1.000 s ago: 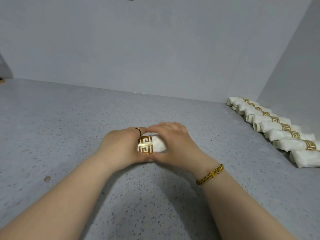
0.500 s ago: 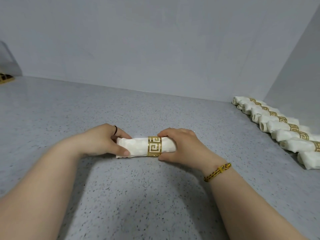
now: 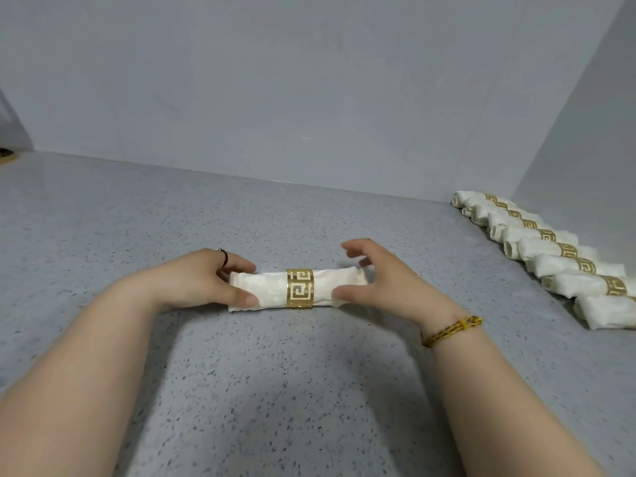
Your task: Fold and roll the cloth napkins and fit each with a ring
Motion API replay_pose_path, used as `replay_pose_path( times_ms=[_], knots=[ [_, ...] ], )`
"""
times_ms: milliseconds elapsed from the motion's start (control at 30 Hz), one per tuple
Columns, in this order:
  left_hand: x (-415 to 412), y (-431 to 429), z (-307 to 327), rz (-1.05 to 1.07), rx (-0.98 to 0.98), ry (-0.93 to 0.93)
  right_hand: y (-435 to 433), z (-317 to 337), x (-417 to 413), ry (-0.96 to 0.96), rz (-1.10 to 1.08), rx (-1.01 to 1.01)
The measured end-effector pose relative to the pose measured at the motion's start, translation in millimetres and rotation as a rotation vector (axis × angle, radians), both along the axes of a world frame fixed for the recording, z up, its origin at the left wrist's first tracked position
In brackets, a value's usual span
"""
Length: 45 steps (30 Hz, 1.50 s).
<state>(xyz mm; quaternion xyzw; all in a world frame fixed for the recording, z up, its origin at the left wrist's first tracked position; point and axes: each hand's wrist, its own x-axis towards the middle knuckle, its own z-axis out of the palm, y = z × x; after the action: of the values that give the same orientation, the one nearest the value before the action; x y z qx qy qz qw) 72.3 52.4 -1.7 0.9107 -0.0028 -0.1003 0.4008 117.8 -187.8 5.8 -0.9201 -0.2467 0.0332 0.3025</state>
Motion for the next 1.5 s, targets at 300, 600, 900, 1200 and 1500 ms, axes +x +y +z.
replay_pose_path(
  times_ms=[300,600,900,1200,1500],
  knots=[
    [-2,-9,0,0.006,-0.021,-0.024,-13,-1,-3,0.373,-0.143,0.267],
    [-8,-88,2,0.121,-0.313,-0.2,-77,5,-20,0.386,-0.339,0.635],
    [17,-287,-6,-0.005,-0.296,-0.247,-227,-17,-40,0.038,-0.876,0.935],
    [28,-412,-23,-0.147,-0.152,-0.296,-315,-35,-38,-0.172,-1.041,0.566],
    [62,-450,-21,-0.145,-0.06,-0.348,-331,-41,-26,-0.188,-0.994,0.332]
  ],
)
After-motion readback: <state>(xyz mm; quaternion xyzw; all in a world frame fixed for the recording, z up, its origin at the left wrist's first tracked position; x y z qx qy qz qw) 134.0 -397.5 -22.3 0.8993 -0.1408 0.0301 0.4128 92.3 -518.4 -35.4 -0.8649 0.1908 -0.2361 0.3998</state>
